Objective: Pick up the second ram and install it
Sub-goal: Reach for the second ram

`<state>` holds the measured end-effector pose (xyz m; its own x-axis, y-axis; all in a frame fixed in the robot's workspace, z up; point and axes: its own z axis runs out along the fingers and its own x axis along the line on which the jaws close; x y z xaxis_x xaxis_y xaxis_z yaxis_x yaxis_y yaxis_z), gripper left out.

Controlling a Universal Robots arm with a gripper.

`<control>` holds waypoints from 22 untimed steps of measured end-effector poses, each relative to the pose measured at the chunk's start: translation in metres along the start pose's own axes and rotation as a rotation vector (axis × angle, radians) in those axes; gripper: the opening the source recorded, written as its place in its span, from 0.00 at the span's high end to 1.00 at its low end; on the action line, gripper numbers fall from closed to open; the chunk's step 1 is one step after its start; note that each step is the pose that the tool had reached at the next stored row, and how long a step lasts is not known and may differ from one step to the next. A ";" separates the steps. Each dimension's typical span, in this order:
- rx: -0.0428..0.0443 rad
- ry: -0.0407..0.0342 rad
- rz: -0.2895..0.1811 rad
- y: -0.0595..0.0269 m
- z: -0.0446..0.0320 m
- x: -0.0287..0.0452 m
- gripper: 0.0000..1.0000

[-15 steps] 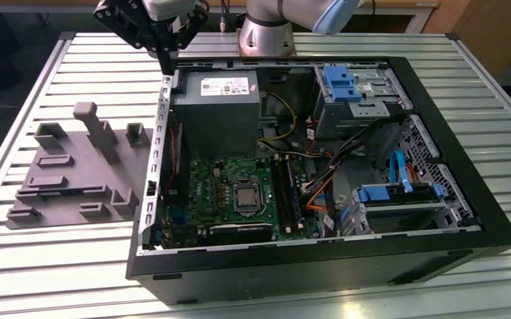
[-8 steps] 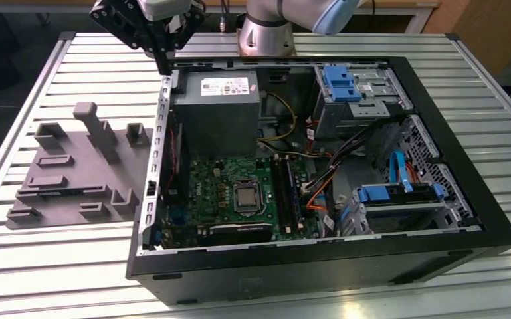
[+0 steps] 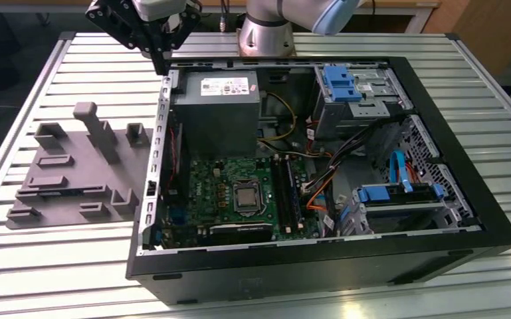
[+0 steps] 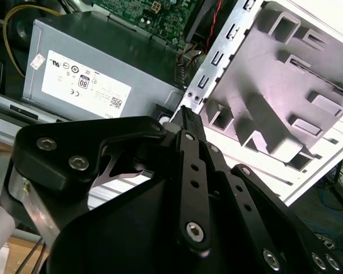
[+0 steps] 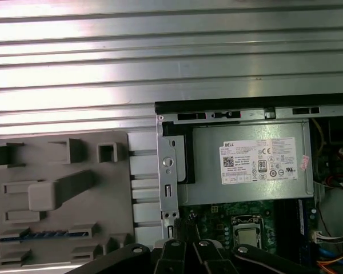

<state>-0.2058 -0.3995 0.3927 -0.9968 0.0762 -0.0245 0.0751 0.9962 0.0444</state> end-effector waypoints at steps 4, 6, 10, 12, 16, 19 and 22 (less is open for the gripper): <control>0.0000 0.0000 0.000 -0.0002 -0.0001 0.0020 0.89; 0.0000 0.0000 0.000 -0.0003 -0.0001 0.0034 0.89; 0.0000 0.0000 0.000 -0.0005 -0.0001 0.0063 0.89; 0.0000 0.0000 0.000 -0.0006 -0.0001 0.0077 0.89; 0.0000 0.0000 0.000 -0.0008 -0.0002 0.0102 0.89; 0.0000 0.0000 0.000 -0.0010 -0.0002 0.0121 0.89; 0.0000 0.0000 0.000 -0.0011 -0.0002 0.0141 0.89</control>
<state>-0.2199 -0.3995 0.3925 -0.9968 0.0762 -0.0245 0.0751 0.9962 0.0444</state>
